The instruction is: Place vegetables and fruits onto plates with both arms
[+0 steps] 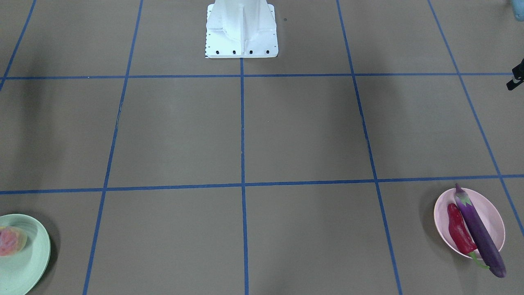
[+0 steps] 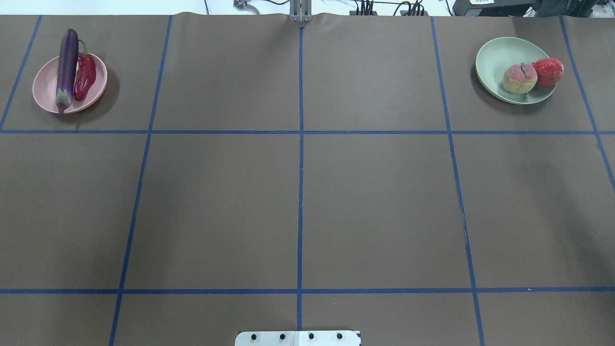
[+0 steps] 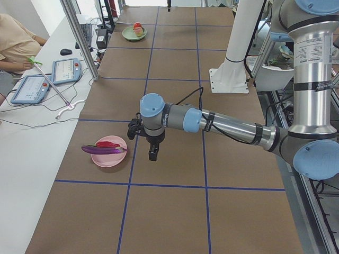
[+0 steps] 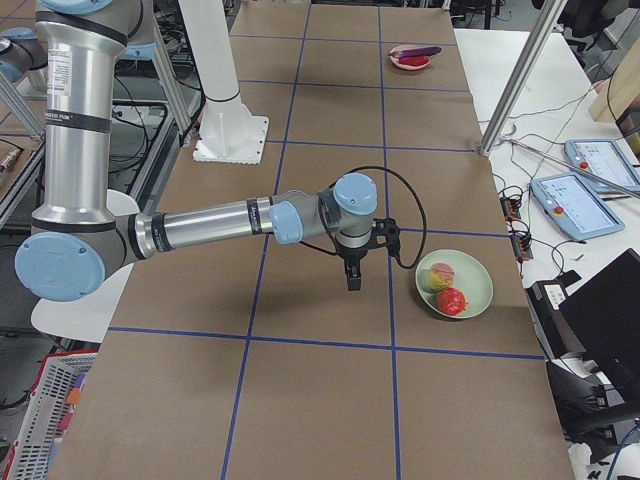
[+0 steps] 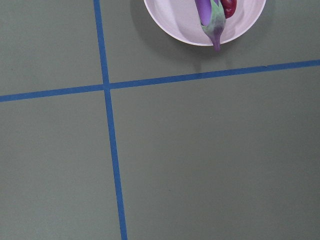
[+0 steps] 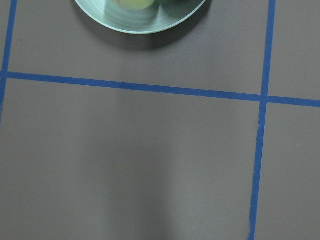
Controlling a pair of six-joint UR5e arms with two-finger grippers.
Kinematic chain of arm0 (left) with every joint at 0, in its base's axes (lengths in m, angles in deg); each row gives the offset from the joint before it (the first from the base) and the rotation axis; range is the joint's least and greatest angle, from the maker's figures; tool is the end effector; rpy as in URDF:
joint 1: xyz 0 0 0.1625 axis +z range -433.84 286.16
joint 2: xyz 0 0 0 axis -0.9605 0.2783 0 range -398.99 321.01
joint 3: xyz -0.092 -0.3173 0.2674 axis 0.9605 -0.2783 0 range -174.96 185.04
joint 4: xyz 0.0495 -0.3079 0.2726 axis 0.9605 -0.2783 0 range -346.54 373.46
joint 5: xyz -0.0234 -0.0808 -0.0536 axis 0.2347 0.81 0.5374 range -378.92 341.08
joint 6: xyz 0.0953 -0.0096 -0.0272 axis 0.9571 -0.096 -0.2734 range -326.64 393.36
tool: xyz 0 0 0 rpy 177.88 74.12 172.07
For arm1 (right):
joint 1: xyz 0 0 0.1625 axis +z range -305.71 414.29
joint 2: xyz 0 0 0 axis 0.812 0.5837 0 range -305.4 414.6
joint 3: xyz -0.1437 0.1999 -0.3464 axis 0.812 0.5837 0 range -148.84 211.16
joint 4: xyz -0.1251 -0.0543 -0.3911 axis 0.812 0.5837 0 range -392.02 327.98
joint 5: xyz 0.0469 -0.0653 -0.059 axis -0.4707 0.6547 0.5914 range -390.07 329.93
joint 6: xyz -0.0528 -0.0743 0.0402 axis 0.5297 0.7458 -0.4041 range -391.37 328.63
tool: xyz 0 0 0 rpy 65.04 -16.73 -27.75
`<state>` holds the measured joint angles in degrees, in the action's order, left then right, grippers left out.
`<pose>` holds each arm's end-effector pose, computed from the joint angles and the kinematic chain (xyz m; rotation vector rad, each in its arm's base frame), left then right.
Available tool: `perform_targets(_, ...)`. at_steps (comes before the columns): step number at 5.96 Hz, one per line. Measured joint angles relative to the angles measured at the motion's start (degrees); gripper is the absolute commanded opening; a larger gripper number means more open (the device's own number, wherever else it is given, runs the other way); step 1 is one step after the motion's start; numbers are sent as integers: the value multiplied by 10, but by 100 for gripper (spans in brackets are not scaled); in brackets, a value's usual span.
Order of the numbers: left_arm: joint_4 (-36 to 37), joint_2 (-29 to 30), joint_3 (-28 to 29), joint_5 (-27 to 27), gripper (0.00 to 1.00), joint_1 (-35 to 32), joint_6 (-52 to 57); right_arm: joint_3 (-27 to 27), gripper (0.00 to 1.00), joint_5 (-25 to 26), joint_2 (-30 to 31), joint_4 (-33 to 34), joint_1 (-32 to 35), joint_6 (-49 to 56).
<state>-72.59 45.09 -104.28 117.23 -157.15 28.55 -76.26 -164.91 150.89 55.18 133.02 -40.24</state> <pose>-0.0089 -0.4515 0.5460 0.0747 0.8153 0.0974 -0.0265 -0.4556 0.5537 0.0909 -0.8072 -0.1349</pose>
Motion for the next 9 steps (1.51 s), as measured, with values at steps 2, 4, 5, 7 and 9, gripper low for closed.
perform_targets(2,-2,3,20,0,100,0,-1,-10,100,-3,-9,70,35,71)
perform_targets(4,-2,9,37,-1,100,1,-1,-22,100,7,-18,111,60,91)
perform_targets(5,-2,9,36,-1,100,0,-1,-22,100,17,-18,115,62,97)
perform_targets(7,-1,13,33,-4,100,0,-1,-22,100,29,-19,113,66,95)
perform_targets(9,-1,19,29,-7,100,0,0,-15,100,28,-20,112,67,92)
